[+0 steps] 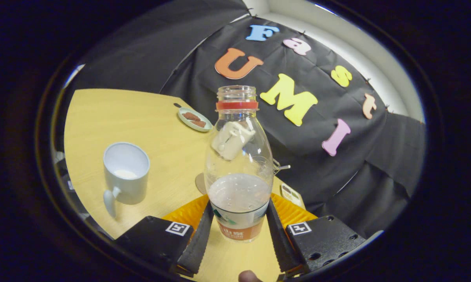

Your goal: Take the bottle from table, then pour the juice into the cup, finally place the bottle on the coaster

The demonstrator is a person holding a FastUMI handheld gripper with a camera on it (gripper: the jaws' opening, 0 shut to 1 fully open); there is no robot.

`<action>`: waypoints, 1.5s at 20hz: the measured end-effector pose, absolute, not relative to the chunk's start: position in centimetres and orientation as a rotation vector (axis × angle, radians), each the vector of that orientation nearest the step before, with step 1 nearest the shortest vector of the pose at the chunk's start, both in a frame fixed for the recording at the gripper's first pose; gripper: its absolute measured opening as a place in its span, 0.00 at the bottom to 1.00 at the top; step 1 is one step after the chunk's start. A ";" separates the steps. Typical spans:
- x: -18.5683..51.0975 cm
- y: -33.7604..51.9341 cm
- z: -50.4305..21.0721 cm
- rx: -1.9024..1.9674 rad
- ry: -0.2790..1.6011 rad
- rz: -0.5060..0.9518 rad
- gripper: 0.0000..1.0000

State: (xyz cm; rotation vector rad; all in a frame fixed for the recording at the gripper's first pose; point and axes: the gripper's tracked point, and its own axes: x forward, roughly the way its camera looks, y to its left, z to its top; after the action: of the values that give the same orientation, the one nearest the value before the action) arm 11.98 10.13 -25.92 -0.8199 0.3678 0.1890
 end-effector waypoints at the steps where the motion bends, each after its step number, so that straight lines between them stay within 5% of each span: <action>1: 12.1 10.2 -25.8 -0.869 0.354 0.187 0.77; 30: 10.7 11.7 -29.6 -1.623 0.257 0.215 0.77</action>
State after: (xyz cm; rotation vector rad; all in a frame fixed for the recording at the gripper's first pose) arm 10.66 11.65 -29.56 -1.6227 0.2571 0.2149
